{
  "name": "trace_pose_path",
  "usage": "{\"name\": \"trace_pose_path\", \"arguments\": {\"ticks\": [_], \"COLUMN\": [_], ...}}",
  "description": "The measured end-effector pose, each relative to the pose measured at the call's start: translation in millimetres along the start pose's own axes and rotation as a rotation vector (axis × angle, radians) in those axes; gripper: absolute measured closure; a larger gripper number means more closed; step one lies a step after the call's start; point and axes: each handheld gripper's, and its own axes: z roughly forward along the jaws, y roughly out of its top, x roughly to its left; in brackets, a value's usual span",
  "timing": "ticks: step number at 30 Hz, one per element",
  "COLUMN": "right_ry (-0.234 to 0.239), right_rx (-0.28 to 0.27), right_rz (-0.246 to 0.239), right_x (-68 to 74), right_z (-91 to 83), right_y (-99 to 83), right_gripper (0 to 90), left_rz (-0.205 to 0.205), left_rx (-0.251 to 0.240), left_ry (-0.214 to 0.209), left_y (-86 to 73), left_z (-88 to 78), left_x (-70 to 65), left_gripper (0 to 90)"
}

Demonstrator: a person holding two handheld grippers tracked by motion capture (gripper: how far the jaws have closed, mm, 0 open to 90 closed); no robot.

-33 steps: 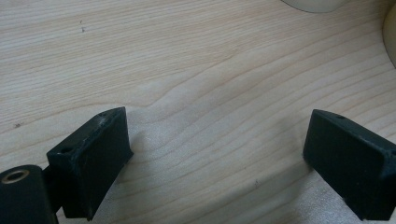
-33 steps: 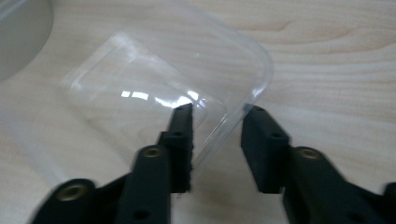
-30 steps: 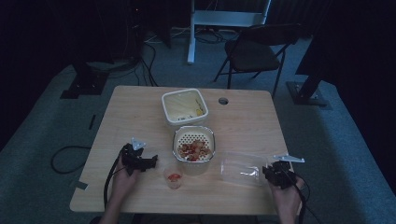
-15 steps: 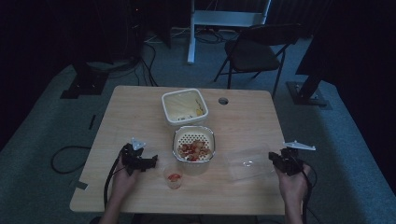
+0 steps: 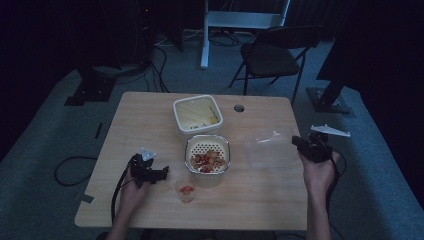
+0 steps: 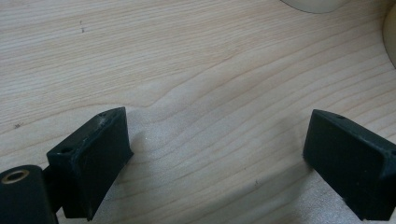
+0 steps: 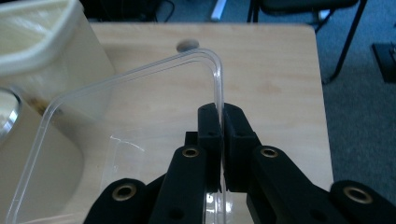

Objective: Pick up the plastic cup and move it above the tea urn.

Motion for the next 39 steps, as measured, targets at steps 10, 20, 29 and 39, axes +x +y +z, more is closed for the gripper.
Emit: {"name": "trace_pose_path", "arguments": {"ticks": [10,20,29,39], "right_ry": [0.045,0.126,0.128,0.234], "right_rx": [-0.068,-0.067,-0.013,-0.053], "right_rz": [-0.001,-0.014,-0.042,-0.039], "right_x": [22.7,64.0,111.8,137.9], "right_z": [6.5,45.4,96.0,107.5], "right_y": [54.8,107.7,137.3,148.3], "right_gripper": [87.7,87.6,87.5,59.7], "left_rz": [-0.003,-0.005,-0.006,-0.010], "left_rx": [-0.001,-0.001,0.000,0.000], "left_ry": [0.002,0.004,0.007,0.012], "left_y": [-0.1,0.0,-0.1,-0.3], "left_z": [0.0,-0.1,-0.3,-0.5], "left_x": [-0.3,-0.6,-0.8,-1.4], "left_gripper": [8.0,8.0,8.0,8.0]}}
